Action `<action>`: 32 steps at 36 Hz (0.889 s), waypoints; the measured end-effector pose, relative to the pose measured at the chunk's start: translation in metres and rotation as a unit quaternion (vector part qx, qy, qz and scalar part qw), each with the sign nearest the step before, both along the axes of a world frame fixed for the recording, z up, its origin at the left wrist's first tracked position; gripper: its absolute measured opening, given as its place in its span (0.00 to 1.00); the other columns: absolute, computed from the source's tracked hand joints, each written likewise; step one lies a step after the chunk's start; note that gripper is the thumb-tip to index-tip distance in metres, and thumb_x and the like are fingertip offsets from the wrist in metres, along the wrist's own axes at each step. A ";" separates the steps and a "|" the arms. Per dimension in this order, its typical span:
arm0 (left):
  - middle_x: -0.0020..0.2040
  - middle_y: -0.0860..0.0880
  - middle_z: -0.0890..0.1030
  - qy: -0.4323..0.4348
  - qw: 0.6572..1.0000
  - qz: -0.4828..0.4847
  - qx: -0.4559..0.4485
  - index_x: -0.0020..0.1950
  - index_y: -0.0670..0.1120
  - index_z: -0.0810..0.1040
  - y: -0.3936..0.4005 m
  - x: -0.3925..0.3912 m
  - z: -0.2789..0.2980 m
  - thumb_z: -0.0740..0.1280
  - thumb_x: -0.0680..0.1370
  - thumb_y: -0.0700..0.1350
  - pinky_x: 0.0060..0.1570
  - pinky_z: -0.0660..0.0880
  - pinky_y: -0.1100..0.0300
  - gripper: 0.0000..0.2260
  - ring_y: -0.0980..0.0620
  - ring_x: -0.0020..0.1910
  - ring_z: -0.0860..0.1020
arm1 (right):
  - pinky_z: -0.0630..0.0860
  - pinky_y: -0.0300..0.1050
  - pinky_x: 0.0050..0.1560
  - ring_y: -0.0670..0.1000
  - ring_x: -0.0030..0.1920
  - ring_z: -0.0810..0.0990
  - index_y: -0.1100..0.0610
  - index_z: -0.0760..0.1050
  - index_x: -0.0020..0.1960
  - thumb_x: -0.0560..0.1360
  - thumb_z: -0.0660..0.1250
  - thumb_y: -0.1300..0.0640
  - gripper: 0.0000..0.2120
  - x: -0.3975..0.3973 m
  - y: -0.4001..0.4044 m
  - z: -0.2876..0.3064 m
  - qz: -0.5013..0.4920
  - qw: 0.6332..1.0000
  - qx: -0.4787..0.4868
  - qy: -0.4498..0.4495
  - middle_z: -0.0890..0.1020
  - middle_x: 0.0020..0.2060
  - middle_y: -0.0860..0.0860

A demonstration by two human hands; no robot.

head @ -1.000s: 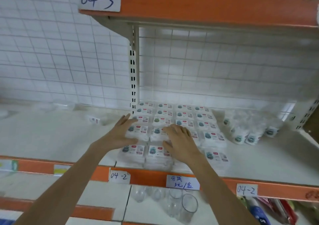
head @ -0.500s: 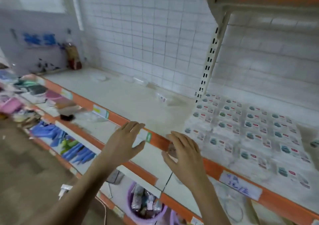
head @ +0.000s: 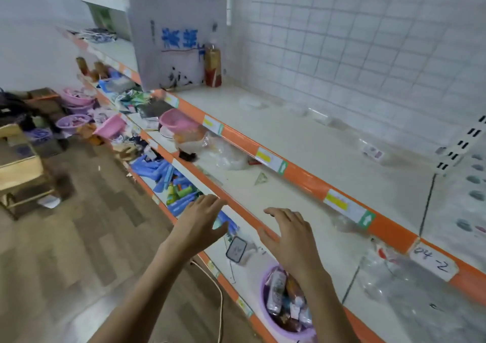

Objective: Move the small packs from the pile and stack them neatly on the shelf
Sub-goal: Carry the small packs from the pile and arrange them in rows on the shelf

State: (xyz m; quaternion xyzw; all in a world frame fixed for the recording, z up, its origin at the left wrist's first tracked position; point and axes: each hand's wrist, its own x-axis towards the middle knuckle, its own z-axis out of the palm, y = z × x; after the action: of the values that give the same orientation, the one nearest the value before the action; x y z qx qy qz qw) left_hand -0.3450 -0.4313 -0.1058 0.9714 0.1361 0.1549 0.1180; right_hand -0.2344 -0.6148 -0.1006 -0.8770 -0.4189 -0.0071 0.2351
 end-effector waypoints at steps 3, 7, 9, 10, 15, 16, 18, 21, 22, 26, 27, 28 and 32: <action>0.54 0.46 0.80 -0.001 1.000 -0.002 0.002 0.60 0.45 0.77 0.034 -0.007 -0.003 0.70 0.71 0.48 0.46 0.76 0.52 0.19 0.45 0.53 0.78 | 0.63 0.38 0.58 0.46 0.63 0.68 0.47 0.67 0.67 0.70 0.48 0.34 0.31 -0.006 0.034 -0.002 0.004 1.000 -0.014 0.012 0.73 0.63 0.43; 0.51 0.47 0.80 -0.011 1.000 -0.004 -0.004 0.58 0.45 0.78 0.072 -0.008 -0.005 0.73 0.69 0.47 0.43 0.77 0.56 0.18 0.47 0.49 0.79 | 0.61 0.34 0.57 0.44 0.64 0.67 0.47 0.64 0.69 0.73 0.54 0.37 0.27 -0.007 0.065 0.000 0.014 0.999 -0.013 0.028 0.71 0.64 0.42; 0.49 0.47 0.80 -0.017 1.000 -0.008 -0.001 0.56 0.45 0.79 0.089 -0.003 -0.004 0.74 0.69 0.46 0.41 0.76 0.56 0.17 0.47 0.47 0.80 | 0.61 0.33 0.57 0.43 0.63 0.67 0.47 0.64 0.68 0.76 0.59 0.42 0.23 -0.003 0.077 0.003 0.018 0.999 -0.003 0.028 0.71 0.64 0.42; 0.48 0.47 0.80 -0.018 1.000 -0.013 -0.001 0.56 0.45 0.79 0.097 0.002 -0.004 0.74 0.69 0.46 0.41 0.76 0.56 0.17 0.46 0.46 0.79 | 0.61 0.33 0.57 0.43 0.63 0.67 0.47 0.65 0.68 0.76 0.61 0.45 0.21 0.000 0.083 0.005 0.018 0.999 0.007 0.033 0.71 0.63 0.42; 0.57 0.47 0.77 -0.039 0.998 -0.034 -0.020 0.62 0.46 0.75 0.133 0.039 0.011 0.68 0.74 0.48 0.52 0.73 0.55 0.17 0.47 0.55 0.76 | 0.69 0.35 0.56 0.40 0.57 0.69 0.48 0.70 0.64 0.76 0.64 0.49 0.17 0.028 0.107 0.024 -0.002 0.996 0.080 0.041 0.73 0.54 0.38; 0.57 0.47 0.77 -0.045 0.998 -0.038 -0.020 0.62 0.46 0.75 0.139 0.048 0.016 0.68 0.74 0.47 0.52 0.72 0.55 0.17 0.47 0.55 0.75 | 0.69 0.35 0.55 0.40 0.55 0.70 0.48 0.70 0.63 0.75 0.65 0.49 0.16 0.038 0.112 0.029 -0.005 0.995 0.091 0.035 0.72 0.53 0.37; 0.56 0.47 0.78 -0.056 0.997 -0.045 -0.016 0.61 0.45 0.76 0.155 0.070 0.026 0.68 0.74 0.47 0.52 0.72 0.55 0.16 0.46 0.55 0.75 | 0.69 0.35 0.53 0.40 0.53 0.71 0.48 0.72 0.61 0.75 0.65 0.48 0.16 0.063 0.122 0.042 -0.012 0.994 0.112 0.009 0.73 0.51 0.37; 0.56 0.47 0.78 -0.065 0.996 -0.064 0.007 0.61 0.46 0.76 0.181 0.107 0.044 0.63 0.74 0.53 0.51 0.73 0.55 0.18 0.46 0.55 0.76 | 0.69 0.37 0.54 0.43 0.53 0.72 0.50 0.73 0.60 0.74 0.66 0.49 0.16 0.110 0.136 0.062 -0.029 0.991 0.124 -0.031 0.76 0.52 0.42; 0.56 0.47 0.78 -0.072 0.995 -0.072 0.010 0.61 0.46 0.76 0.190 0.122 0.049 0.64 0.74 0.52 0.51 0.73 0.56 0.18 0.46 0.55 0.76 | 0.68 0.37 0.53 0.44 0.53 0.72 0.50 0.73 0.60 0.74 0.67 0.51 0.15 0.128 0.140 0.069 -0.037 0.991 0.124 -0.041 0.76 0.52 0.43; 0.57 0.48 0.78 -0.095 0.991 -0.094 0.019 0.61 0.47 0.76 0.220 0.183 0.079 0.68 0.75 0.47 0.50 0.69 0.59 0.16 0.48 0.57 0.75 | 0.65 0.37 0.52 0.44 0.53 0.71 0.51 0.73 0.61 0.74 0.67 0.51 0.16 0.203 0.153 0.094 -0.068 0.989 0.114 -0.068 0.75 0.53 0.45; 0.56 0.48 0.78 -0.095 0.990 -0.103 0.020 0.61 0.47 0.76 0.227 0.200 0.086 0.67 0.75 0.49 0.51 0.70 0.58 0.16 0.47 0.56 0.75 | 0.65 0.38 0.52 0.44 0.53 0.70 0.51 0.73 0.61 0.75 0.66 0.51 0.16 0.222 0.157 0.099 -0.077 0.989 0.110 -0.063 0.75 0.53 0.45; 0.56 0.48 0.78 -0.095 0.989 -0.110 0.019 0.61 0.47 0.76 0.234 0.216 0.093 0.66 0.74 0.51 0.53 0.71 0.57 0.17 0.47 0.55 0.75 | 0.66 0.39 0.53 0.45 0.54 0.71 0.51 0.72 0.62 0.75 0.66 0.51 0.16 0.241 0.161 0.102 -0.086 0.989 0.106 -0.057 0.75 0.54 0.46; 0.58 0.49 0.76 -0.090 0.989 -0.118 0.025 0.63 0.47 0.74 0.259 0.279 0.112 0.67 0.76 0.48 0.56 0.69 0.58 0.16 0.50 0.57 0.74 | 0.71 0.47 0.55 0.50 0.57 0.73 0.52 0.72 0.61 0.75 0.65 0.49 0.16 0.307 0.181 0.104 -0.119 0.988 0.100 -0.006 0.74 0.54 0.48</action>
State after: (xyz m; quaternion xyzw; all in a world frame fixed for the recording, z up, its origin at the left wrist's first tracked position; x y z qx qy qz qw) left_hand -0.0663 -0.1723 0.0057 0.9654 0.0059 0.2299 0.1230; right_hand 0.0730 -0.4334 0.0031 -0.8928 -0.3101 -0.0816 0.3164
